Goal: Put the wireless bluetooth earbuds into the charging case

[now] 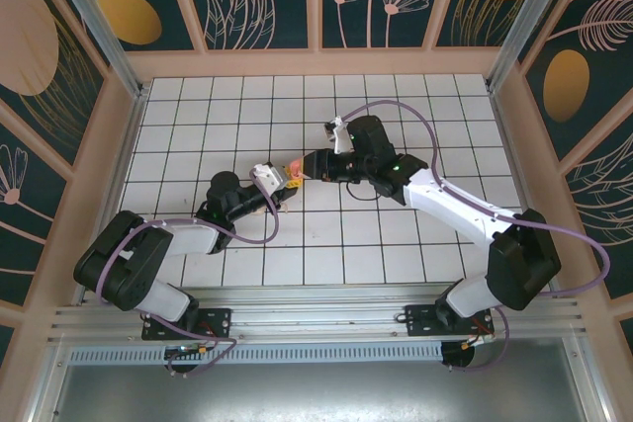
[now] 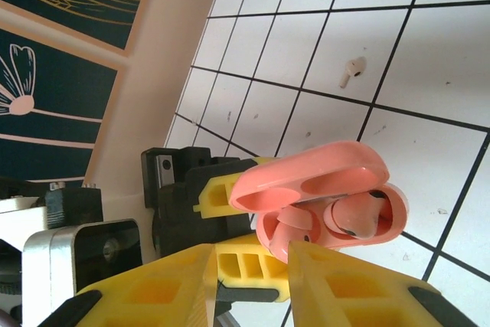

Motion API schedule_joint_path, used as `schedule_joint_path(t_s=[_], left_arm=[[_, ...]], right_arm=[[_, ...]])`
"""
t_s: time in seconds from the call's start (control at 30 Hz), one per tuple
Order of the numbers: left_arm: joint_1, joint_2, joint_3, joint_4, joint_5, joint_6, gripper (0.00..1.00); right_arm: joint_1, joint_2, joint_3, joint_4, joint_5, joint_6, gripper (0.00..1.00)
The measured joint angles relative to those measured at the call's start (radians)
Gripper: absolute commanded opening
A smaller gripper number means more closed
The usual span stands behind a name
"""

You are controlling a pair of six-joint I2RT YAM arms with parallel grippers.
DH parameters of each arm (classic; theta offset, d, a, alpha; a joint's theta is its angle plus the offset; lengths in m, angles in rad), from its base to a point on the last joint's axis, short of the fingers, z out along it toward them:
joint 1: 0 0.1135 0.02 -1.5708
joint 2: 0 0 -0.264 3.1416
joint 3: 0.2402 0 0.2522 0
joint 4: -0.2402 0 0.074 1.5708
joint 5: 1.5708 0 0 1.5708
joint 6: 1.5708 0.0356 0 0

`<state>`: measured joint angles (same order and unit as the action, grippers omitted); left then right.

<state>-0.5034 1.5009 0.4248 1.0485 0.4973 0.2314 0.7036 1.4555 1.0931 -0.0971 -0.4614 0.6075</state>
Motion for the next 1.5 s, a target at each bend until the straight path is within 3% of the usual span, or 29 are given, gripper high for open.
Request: schedule_joint_path(t_s=[0.3,0.67,1.07,1.3,1.5], left_arm=[[0.000,-0.009,0.000,-0.002,0.027,0.000,0.08],[0.000,-0.009,0.000,-0.004,0.064,-0.032,0.09],[0.000,0.079,0.050,0.133,0.235,-0.346,0.09],[0.000,0.075,0.050,0.174,0.263,-0.494,0.09],[0.000,0.051,0.050,0.174,0.262,-0.540,0.09]], right_arm=[[-0.006,0.000,0.000,-0.035,0.015,-0.033,0.31],[-0.013,-0.036,-0.024,-0.031,-0.021,-0.048,0.25],[0.003,-0.269,-0.109,0.001,0.061,-0.166,0.29],[0.001,-0.206,-0.063,-0.042,0.048,-0.214,0.24],[0.014,-0.142,-0.035,-0.051,0.015,-0.233,0.22]])
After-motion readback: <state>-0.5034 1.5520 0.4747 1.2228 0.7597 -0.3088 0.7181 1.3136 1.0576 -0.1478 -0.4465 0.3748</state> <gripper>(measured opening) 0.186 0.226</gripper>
